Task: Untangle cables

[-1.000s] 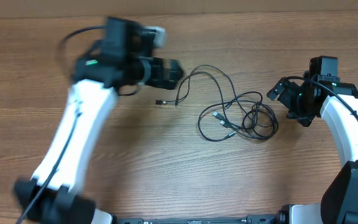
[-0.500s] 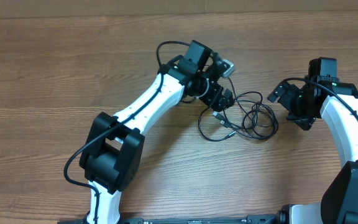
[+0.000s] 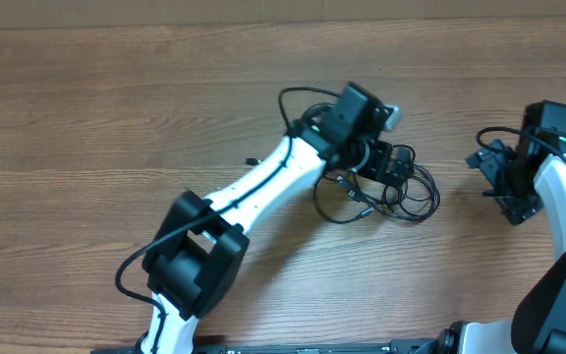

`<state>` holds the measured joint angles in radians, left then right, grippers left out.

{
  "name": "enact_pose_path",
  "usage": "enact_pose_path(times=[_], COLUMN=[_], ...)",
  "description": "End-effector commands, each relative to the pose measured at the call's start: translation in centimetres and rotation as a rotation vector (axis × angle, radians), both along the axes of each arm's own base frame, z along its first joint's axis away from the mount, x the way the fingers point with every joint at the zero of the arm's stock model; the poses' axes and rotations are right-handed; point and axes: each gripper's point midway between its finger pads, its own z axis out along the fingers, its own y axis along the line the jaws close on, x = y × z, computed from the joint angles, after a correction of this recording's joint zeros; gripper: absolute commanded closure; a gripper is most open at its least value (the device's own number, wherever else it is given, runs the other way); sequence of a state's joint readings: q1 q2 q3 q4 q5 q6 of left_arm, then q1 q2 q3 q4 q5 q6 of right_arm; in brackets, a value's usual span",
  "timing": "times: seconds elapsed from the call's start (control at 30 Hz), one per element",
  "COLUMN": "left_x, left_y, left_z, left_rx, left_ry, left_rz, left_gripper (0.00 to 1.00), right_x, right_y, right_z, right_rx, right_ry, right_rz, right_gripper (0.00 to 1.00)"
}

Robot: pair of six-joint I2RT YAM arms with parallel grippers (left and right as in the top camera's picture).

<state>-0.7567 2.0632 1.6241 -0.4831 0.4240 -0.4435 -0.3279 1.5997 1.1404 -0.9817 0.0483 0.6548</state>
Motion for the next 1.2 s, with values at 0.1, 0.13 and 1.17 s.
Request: enact_pose_path(times=[0.1, 0.13, 1.17], left_x=[0.1, -0.2, 4.2], left_y=[-0.6, -0.8, 19.4], left_z=[-2.6, -3.4, 7.5], left_rx=[0.118, 0.132, 0.199], left_ry=[0.027, 0.038, 0.118], left_rz=[0.255, 0.263, 0.597], left_gripper=[0.11, 0.12, 0.96], right_x=[0.4, 0.4, 2.9], right_y=[-0.2, -0.2, 20.5], right_z=[0.5, 0.5, 3.3], right_rx=[0.041, 0.042, 0.468], right_ry=[-0.036, -0.036, -0.23], right_rz=[-0.031, -0.031, 0.745], right_gripper=[0.0, 0.0, 0.0])
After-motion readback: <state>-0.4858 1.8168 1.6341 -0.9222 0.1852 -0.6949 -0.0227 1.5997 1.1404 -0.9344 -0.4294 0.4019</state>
